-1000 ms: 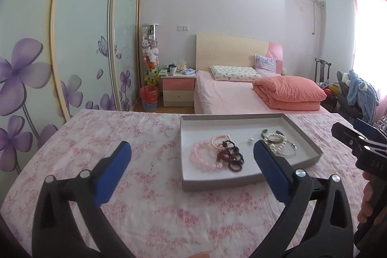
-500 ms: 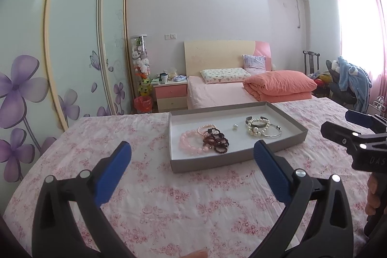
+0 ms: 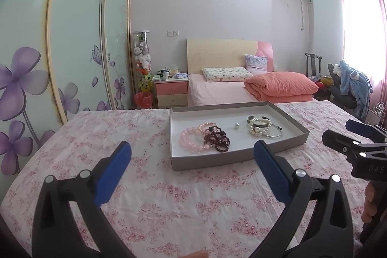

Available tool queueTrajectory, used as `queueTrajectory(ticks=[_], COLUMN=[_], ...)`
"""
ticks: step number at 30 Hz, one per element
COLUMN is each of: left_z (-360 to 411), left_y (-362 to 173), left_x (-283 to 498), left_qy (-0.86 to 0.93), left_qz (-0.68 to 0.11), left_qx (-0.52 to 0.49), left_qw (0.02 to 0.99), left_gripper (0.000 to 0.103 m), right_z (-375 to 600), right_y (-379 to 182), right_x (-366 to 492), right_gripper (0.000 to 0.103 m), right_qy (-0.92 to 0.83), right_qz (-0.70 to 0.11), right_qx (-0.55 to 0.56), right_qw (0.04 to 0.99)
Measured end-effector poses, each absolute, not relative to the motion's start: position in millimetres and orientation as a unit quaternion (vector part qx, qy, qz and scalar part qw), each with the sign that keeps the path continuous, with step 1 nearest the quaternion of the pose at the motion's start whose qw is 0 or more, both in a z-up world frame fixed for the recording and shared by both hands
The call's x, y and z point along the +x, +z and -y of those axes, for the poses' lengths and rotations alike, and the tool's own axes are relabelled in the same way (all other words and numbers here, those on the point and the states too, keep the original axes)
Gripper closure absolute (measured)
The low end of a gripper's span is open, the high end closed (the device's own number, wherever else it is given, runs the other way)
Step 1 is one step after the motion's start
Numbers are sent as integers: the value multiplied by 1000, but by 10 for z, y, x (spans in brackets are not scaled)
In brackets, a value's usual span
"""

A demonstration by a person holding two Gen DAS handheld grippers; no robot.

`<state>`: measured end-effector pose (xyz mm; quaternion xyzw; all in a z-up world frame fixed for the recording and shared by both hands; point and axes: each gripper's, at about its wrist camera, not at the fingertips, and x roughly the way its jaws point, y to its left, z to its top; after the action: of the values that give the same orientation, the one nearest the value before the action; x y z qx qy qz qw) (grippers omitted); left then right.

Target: Organize jewelry

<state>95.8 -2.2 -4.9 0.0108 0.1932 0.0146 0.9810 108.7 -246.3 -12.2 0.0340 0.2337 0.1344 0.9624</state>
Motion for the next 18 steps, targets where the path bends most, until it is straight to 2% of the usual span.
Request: queueTrajectory(ticks=[18], left_z=[28], left_y=[-106], left_x=[1003], left_qy=[14], left_qz=[-201], left_qx=[5], left_qw=[979], left_gripper=[4], right_z=[2445], right_y=[-140], right_x=[1112], right_gripper=[2], right_qy=[139], right_qz=[-238], right_qx=[38], right_qw=[960])
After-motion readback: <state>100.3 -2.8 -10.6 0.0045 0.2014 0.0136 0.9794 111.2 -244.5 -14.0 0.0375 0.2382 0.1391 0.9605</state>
